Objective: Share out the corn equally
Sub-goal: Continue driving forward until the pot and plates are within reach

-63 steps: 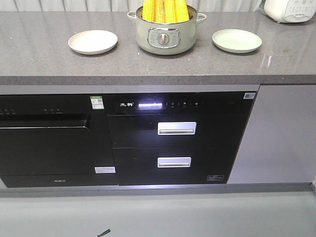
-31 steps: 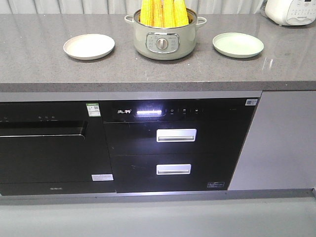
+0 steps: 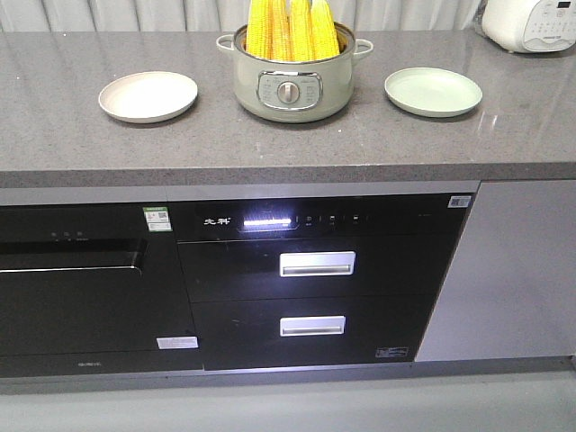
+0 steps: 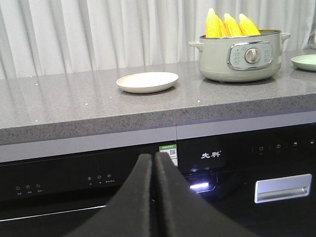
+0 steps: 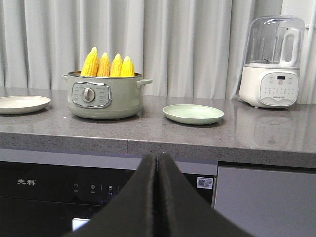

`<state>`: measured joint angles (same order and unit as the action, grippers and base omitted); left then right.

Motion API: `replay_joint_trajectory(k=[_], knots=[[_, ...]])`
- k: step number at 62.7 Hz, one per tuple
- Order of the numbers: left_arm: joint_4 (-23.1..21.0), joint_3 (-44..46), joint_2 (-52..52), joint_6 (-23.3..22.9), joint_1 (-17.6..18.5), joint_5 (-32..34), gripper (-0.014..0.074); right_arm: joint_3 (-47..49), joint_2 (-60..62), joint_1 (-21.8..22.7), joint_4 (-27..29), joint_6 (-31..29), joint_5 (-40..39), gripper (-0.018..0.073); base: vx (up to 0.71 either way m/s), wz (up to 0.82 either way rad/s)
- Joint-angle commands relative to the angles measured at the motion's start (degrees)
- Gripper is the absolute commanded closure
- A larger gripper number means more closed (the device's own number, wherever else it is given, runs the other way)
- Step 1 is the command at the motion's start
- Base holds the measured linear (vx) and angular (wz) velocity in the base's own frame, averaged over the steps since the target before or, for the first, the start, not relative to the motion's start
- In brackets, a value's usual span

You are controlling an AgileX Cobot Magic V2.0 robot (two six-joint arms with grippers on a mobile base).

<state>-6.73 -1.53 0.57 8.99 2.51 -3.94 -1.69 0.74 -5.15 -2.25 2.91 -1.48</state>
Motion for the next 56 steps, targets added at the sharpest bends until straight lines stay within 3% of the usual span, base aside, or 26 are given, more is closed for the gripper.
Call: replay_joint_trajectory(k=[1, 56], knots=[[-0.1, -0.2, 1.0, -0.5, 0.0, 3.9, 0.0603, -0.4, 0.3, 0.0, -0.4, -0.2, -4.5, 0.0564, 0.10, -0.03], [-0.1, -0.2, 1.0, -0.5, 0.0, 3.9, 0.0603, -0.4, 0.3, 0.0, -0.4, -0.2, -4.5, 0.0564, 0.08, -0.02]])
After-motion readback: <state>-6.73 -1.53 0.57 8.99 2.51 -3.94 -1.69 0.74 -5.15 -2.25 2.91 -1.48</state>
